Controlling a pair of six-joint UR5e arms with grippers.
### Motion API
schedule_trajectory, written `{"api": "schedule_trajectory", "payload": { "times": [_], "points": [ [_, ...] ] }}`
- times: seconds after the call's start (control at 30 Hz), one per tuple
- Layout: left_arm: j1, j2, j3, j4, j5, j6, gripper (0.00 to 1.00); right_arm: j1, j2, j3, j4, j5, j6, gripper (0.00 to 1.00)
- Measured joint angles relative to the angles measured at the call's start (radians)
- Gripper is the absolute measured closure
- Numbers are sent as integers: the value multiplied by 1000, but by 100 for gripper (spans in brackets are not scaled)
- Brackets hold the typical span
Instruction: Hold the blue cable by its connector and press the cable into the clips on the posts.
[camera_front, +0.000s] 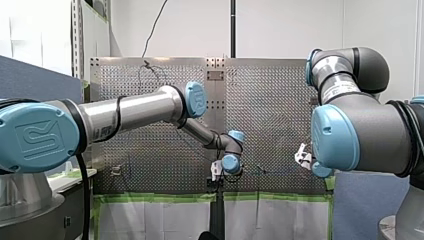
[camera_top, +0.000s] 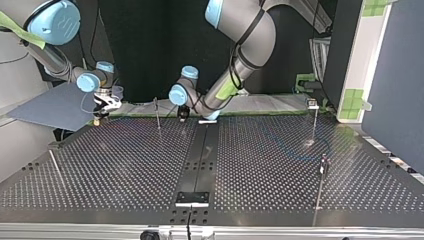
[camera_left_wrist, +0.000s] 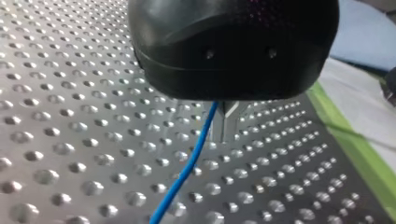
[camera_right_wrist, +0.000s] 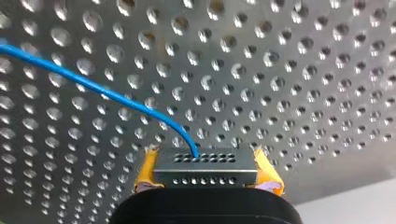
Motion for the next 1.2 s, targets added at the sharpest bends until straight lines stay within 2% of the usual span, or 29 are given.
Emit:
{"api": "schedule_trajectory", "payload": {
  "times": [0.13, 0.17, 0.2, 0.23, 0.27, 0.3, 0.33, 0.4, 0.43, 0.47, 0.5, 0.67, 0.83, 1.03, 1.2],
  "points": [
    [-9, 2, -2, 32, 5, 32, 100, 4, 0, 0, 0, -31, 1, 100],
    [-12, 2, -3, 42, 13, 42, 94, 5, 0, 0, 1, -36, 1, 100],
    [-14, 2, -5, 50, 19, 50, 77, 7, 0, 0, 1, -40, 0, 100],
    [-16, 2, -6, 56, 26, 58, 77, 8, 1, 0, 2, -43, 0, 100],
    [-20, 2, -9, 61, 34, 68, 64, 9, 1, 0, 3, -45, -1, 100],
    [-22, 2, -12, 64, 40, 75, 45, 11, 1, 0, 3, -46, -2, 100],
    [-25, 3, -16, 67, 47, 83, 45, 12, 1, 0, 4, -47, -3, 100],
    [-32, 7, -28, 70, 56, 103, 19, 16, 1, 0, 6, -51, -4, 100],
    [-35, 10, -35, 71, 56, 111, 19, 18, 1, 0, 7, -53, -4, 100],
    [-38, 16, -44, 75, 56, 122, 7, 20, 2, 0, 8, -56, -4, 100],
    [-40, 21, -51, 79, 56, 128, 0, 21, 2, 0, 10, -58, -4, 100],
    [-46, 50, -96, 117, 77, 118, 0, 30, 4, 1, 30, -65, -6, 100],
    [-56, 74, -134, 126, 107, 109, 0, 39, 5, 1, 52, -65, -11, 100],
    [-72, 80, -137, 86, 124, 115, 0, 48, 6, 1, 76, -66, -13, 100],
    [-80, 80, -149, 39, 133, 150, 0, 53, 6, 1, 87, -66, -13, 100]
  ]
}}
